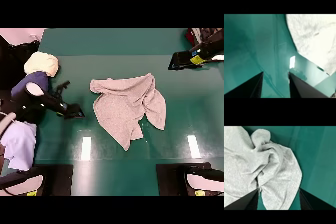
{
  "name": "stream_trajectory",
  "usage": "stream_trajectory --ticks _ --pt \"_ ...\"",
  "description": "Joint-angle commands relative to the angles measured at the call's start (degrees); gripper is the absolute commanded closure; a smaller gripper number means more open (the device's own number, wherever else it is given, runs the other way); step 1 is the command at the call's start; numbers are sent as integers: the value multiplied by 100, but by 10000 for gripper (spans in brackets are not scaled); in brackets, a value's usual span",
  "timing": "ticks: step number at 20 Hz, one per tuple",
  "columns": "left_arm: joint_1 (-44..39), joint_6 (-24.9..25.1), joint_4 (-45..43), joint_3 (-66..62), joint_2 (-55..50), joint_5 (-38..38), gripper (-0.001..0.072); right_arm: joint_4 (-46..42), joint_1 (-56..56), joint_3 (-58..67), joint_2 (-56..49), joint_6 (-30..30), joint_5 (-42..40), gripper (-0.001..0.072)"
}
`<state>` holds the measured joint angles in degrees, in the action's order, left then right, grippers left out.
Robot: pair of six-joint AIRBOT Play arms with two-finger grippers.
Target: Fold the shirts.
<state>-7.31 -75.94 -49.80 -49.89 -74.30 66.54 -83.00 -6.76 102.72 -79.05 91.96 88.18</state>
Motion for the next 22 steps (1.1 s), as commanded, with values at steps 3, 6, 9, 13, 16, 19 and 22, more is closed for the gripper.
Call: stream_trajectory --ticks 3,6,9,13,16,19,22 --pt "-1106 -114 560 592 125 -1340 339 92 2 0 129 -13 293 153" --pt "-1558 -234 599 592 120 -1714 339 92 2 2 129 -13 348 153" --pt "-1700 -533 531 592 120 -1862 339 92 2 0 129 -13 352 153" --pt "-1700 -813 166 592 120 -1915 339 94 2 0 129 -11 352 153" --pt "-1700 -813 269 590 -70 -1840 339 96 -2 2 129 -11 354 153" --pt "-1700 -752 715 573 -166 -2011 339 96 -2 0 129 -9 396 153" --pt "-1700 -767 680 549 -256 -2013 339 94 -2 2 129 -11 398 153"
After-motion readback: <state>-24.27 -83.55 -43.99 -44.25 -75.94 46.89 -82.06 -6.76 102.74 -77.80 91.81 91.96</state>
